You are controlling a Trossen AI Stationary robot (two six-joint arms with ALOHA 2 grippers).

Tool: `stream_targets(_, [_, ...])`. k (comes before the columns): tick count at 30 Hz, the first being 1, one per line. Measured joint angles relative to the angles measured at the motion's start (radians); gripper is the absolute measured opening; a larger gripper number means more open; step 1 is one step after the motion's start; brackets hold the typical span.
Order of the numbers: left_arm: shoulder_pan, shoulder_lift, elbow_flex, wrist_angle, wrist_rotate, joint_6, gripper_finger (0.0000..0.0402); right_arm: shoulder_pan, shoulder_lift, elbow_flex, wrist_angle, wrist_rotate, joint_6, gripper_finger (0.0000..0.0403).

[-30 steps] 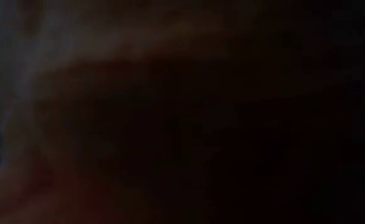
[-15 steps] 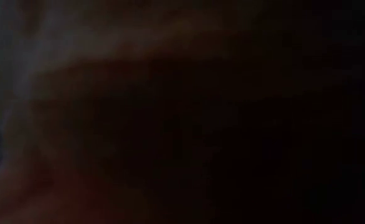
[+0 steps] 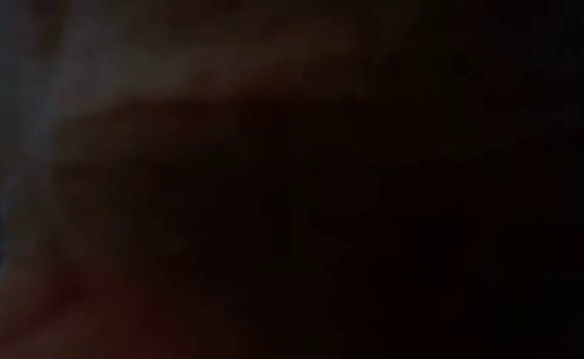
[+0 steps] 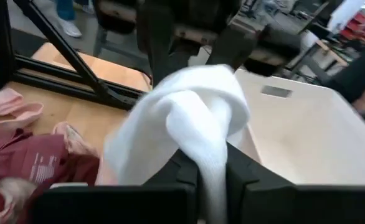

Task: Sort clothes
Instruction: Put the white sock into the bottom white bin

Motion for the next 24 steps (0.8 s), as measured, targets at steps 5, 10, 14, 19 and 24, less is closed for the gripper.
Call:
stream_targets(5, [-0.001, -0.022, 0.0, -0.089, -0.002, -0.043, 0.0165, 0.078, -0.109, 0.001, -0.235, 0.106, 0.169, 0.0019])
stream_targets(10, [0.0, -0.021, -0.005, -0.171, -0.004, -0.135, 0.0168, 0.167, -0.205, 0.001, -0.5, 0.127, 0.462, 0.0035])
stream_targets(14, [0.0, -0.019, -0.058, -0.166, -0.003, -0.172, 0.0168, 0.241, -0.244, 0.001, -0.734, 0.124, 0.745, 0.0031])
stream_targets(19, [0.0, -0.019, -0.133, -0.102, -0.003, -0.187, 0.0169, 0.336, -0.249, 0.001, -1.034, 0.115, 1.12, 0.0029])
stream_targets(24, [0.0, -0.019, -0.196, -0.031, -0.003, -0.209, 0.0169, 0.423, -0.204, 0.0, -1.234, 0.123, 1.401, 0.0043])
